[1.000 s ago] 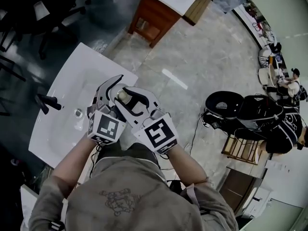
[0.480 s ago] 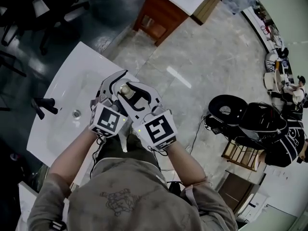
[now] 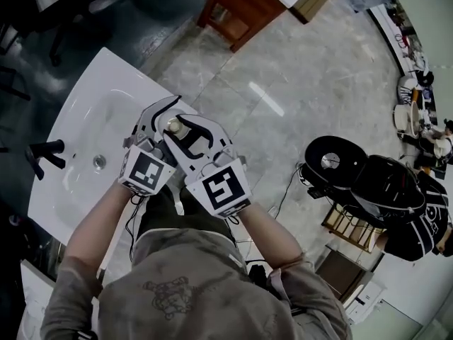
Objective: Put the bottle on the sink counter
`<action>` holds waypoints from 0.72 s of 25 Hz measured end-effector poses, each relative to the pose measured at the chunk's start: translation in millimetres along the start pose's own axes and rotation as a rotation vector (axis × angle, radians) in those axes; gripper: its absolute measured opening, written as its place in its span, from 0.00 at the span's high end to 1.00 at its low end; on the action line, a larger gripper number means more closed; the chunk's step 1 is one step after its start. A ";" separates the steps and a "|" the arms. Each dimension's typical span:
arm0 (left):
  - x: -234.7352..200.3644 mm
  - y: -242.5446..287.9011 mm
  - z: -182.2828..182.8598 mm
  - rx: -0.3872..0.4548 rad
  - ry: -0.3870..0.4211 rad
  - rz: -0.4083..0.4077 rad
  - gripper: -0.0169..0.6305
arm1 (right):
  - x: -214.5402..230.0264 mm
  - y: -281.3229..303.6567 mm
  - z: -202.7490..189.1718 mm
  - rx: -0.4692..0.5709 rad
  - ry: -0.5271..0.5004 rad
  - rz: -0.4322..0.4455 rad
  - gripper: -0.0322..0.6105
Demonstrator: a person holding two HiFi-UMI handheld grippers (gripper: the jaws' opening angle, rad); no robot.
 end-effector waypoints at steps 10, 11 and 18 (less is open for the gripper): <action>2.2 35.4 -36.5 -0.016 -0.021 -0.086 0.47 | 14.0 36.0 -35.1 -0.039 0.024 0.051 0.73; 2.4 38.4 -41.8 -0.022 -0.014 -0.086 0.47 | 14.5 39.5 -39.5 -0.041 0.027 0.053 0.73; 3.9 54.3 -73.1 -0.075 0.015 -0.098 0.47 | 15.8 62.1 -62.0 -0.056 0.064 0.060 0.73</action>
Point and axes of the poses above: the fingertips, and each gripper's own axes: y forward along the fingers, x to its right, z out of its top, the point moved 1 cm from there along -y, backward along the fingers, and after that the axes turned 14 degrees about -x, right-handed, at the moved point
